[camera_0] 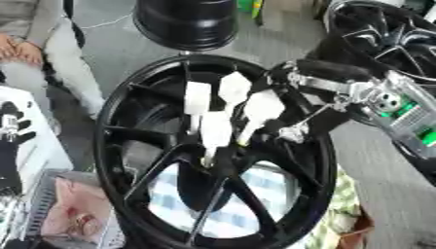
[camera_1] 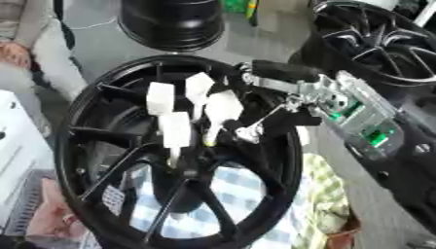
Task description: Pull the pin out of the wheel hub.
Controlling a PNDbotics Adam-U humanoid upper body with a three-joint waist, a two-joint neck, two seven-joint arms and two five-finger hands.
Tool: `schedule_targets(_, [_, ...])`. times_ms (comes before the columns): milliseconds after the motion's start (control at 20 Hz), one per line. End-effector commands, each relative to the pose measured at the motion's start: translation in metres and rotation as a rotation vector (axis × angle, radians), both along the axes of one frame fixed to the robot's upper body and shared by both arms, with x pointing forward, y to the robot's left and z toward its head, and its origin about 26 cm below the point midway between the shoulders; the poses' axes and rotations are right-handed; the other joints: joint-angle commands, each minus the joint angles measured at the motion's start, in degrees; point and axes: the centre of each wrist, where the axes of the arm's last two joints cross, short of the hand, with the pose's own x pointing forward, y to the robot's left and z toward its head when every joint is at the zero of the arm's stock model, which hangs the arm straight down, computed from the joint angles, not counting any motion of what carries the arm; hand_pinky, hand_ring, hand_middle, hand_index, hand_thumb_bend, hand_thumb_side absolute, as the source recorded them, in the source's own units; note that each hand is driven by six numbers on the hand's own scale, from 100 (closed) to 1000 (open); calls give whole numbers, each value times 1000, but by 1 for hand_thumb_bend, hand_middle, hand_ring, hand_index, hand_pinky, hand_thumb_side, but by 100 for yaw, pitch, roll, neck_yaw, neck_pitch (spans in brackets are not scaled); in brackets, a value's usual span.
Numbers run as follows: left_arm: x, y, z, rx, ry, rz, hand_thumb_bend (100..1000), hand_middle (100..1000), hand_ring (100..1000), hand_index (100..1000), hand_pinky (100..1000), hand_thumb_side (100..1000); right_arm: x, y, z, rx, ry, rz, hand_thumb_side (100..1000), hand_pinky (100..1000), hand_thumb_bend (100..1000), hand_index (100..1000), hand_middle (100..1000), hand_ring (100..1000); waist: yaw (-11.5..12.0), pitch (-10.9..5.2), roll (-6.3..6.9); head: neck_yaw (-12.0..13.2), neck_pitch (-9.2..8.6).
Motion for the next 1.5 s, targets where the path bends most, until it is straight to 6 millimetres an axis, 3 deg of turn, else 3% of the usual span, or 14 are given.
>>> schedule_targets(50, [1,4,7,21,-18,-1,288,679,718,789,686,646,-7,-20,22,74,-45,-52,143,622,100,548,465,603,-29,-89,56,22,45])
schedule_targets(400, [0,5,6,17,-15,3,286,679,719,790,686,646,-16,-52,26,214,-71,-160,110,609,100,549,460,591,-69,-111,75,47,46])
schedule_targets(650, [0,5,5,14,-14,6,287,679,719,790,686,646,-17,-79,17,269,-90,-273,100,607,100,551,460,590,-92,-123,83,60,48])
schedule_targets(1000, [-1,6,5,12,-15,12,286,679,719,790,686,646,-17,-118,-18,332,-63,-457,102,595,100,554,457,581,-119,-122,94,85,43])
schedule_targets(1500, [-1,7,5,9,-17,18,286,680,719,790,686,646,-19,-171,-82,477,-17,-762,134,576,100,554,452,568,-143,-113,108,101,43])
